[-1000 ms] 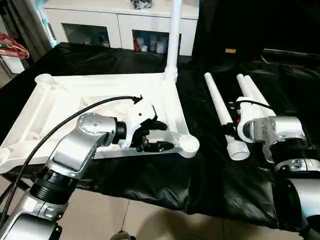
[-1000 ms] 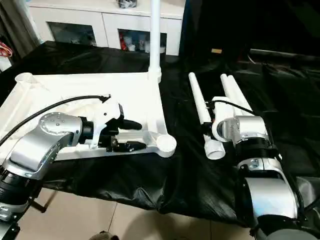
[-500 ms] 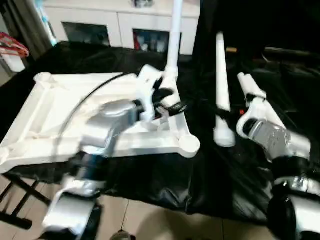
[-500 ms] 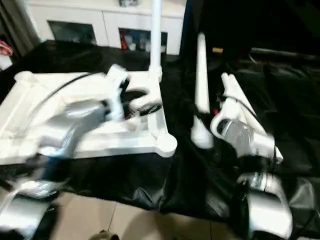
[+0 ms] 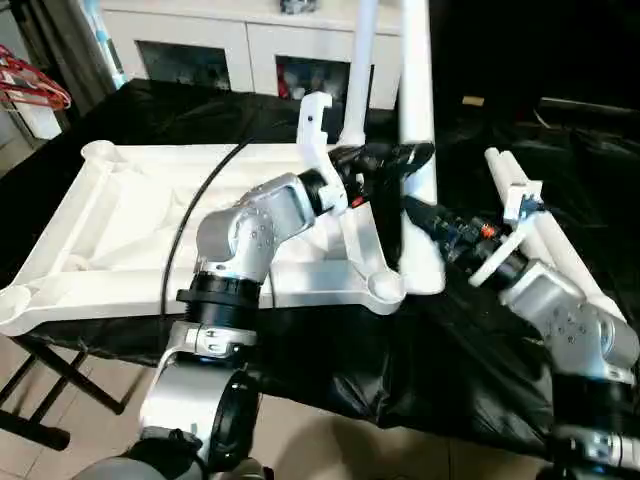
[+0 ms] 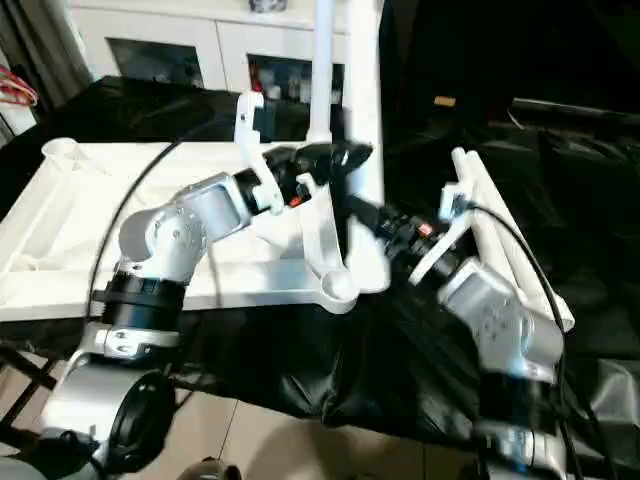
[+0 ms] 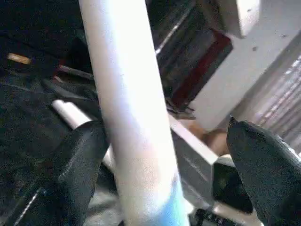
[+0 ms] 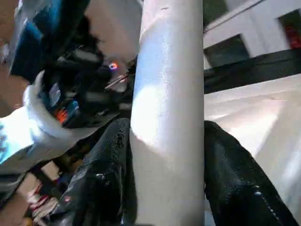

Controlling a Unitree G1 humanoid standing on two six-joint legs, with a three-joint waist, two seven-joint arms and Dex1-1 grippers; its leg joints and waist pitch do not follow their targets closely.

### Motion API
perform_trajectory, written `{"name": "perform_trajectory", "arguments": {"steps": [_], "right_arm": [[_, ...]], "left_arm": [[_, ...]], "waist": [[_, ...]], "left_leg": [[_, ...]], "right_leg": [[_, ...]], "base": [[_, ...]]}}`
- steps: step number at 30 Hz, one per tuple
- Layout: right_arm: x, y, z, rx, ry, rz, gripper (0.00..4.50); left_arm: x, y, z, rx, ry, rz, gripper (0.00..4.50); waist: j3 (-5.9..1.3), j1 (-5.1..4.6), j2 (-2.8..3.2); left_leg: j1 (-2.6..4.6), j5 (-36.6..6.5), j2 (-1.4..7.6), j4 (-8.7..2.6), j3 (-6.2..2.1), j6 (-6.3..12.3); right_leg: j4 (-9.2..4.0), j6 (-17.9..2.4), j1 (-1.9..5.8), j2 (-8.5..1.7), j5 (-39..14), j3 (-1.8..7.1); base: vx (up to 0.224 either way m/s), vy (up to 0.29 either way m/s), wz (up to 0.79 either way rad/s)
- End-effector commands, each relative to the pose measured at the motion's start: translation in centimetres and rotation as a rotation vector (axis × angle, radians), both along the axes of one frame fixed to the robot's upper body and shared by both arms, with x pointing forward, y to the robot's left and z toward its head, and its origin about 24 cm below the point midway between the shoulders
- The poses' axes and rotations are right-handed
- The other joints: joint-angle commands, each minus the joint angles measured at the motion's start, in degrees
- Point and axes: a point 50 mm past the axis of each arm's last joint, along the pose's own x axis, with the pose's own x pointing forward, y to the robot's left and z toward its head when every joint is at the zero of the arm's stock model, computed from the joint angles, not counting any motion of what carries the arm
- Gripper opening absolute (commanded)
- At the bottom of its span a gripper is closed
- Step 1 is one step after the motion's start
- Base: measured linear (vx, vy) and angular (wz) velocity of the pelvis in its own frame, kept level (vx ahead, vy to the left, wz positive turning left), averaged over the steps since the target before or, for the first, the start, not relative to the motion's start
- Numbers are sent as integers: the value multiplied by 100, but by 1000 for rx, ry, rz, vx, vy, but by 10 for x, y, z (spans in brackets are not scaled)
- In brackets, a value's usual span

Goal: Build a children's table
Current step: Pick table leg

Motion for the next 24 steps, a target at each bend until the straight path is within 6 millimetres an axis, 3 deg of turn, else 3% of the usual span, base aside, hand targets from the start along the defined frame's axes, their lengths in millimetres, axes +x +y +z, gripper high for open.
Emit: {"name": "perform_trajectory", "arguments": {"steps": [1, 7, 8, 11, 12, 14, 20, 21, 24], "right_arm": [[-2, 5, 10, 13, -40, 35, 186], [0, 14, 11, -52, -54, 50, 186], [1, 17, 12, -71, -62, 48, 186], [2, 26, 16, -122, -88, 62, 186], [4, 32, 18, -152, -95, 52, 186], [8, 35, 20, -188, -107, 29, 186], [16, 45, 25, -250, -131, -24, 186], [18, 46, 27, -262, -139, -36, 186], [20, 50, 30, -297, -163, -57, 186]], "left_arm": [[-1, -3, 6, 22, -27, -14, 450], [8, 2, -2, 92, 18, 94, 450], [8, 4, -2, 82, 30, 106, 421], [10, 7, -1, 81, 41, 143, 414], [11, 9, 0, 87, 40, 174, 408], [12, 11, 1, 88, 38, 204, 378], [16, 13, 3, 82, 45, 291, 366], [17, 14, 4, 83, 50, 313, 335], [20, 16, 4, 80, 64, 361, 334]], "waist": [[-452, 38, -115], [-456, 35, -151], [-460, 45, -144], [-455, 37, -187], [-454, 41, -177], [-451, 33, -194], [-450, 20, -207], [-453, 17, -211], [-452, 22, -211]], "left_leg": [[68, -681, 60, -335, -2, 308], [51, -539, 52, -330, -5, 293], [59, -513, 58, -329, -2, 292], [46, -456, 55, -328, 1, 296], [54, -461, 62, -332, -2, 289], [53, -452, 61, -336, -4, 253], [60, -498, 67, -342, -3, 203], [60, -481, 65, -339, -4, 192], [63, -461, 62, -337, -3, 201]], "right_leg": [[-407, -1261, 372, -295, -788, 150], [-395, -1117, 377, -298, -732, 155], [-390, -1120, 367, -302, -720, 158], [-380, -1150, 371, -300, -615, 154], [-377, -1143, 365, -305, -643, 156], [-371, -1125, 362, -306, -681, 155], [-373, -1079, 355, -303, -606, 165], [-360, -1090, 359, -298, -544, 165], [-360, -1084, 359, -297, -505, 169]], "base": [[0, 0, 0], [0, 0, 0], [0, 0, 0], [0, 0, 0], [0, 0, 0], [0, 0, 0], [0, 0, 0], [0, 0, 0], [0, 0, 0]]}}
